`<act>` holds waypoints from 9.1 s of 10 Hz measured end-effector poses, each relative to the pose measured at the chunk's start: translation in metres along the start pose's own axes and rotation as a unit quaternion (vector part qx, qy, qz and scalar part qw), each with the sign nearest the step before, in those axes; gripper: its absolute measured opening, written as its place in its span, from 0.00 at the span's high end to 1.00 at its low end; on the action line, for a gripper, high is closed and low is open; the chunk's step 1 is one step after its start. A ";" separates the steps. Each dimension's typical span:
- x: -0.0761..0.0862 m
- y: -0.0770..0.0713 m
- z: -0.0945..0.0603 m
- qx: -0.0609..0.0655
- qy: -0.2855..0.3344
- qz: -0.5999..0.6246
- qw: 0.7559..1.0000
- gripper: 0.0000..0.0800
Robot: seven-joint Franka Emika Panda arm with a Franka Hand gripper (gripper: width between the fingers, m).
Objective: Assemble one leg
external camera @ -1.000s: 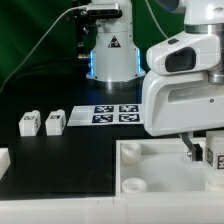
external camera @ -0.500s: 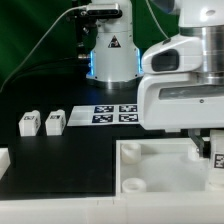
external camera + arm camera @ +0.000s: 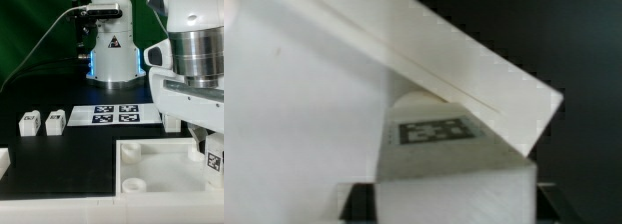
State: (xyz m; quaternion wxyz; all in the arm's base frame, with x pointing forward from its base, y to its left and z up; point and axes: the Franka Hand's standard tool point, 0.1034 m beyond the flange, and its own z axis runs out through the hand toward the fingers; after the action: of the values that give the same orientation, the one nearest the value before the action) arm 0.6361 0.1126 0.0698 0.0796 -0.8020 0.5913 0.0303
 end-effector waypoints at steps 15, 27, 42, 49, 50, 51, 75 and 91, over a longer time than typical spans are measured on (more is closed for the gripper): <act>-0.003 -0.003 -0.003 -0.016 0.020 -0.556 0.831 0.19; 0.004 0.003 0.000 -0.010 0.022 0.018 1.000 0.63; -0.014 -0.001 0.000 -0.035 0.039 -0.542 0.838 0.19; -0.013 0.000 0.002 -0.053 0.047 -0.608 0.791 0.63; -0.011 -0.001 0.001 -0.048 0.050 -0.555 0.829 0.63; -0.010 -0.002 0.000 -0.044 0.053 -0.498 0.864 0.63; -0.005 -0.003 0.005 -0.032 0.052 -0.557 0.828 0.37; 0.004 0.006 0.003 -0.009 0.018 0.346 0.938 0.63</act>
Offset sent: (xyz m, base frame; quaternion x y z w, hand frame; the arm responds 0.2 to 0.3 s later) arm 0.0000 0.0000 0.0000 0.0000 0.0000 0.0000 1.0000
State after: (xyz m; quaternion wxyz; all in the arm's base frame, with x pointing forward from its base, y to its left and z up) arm 0.6315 0.1071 0.0652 0.0459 -0.5486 0.8335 0.0469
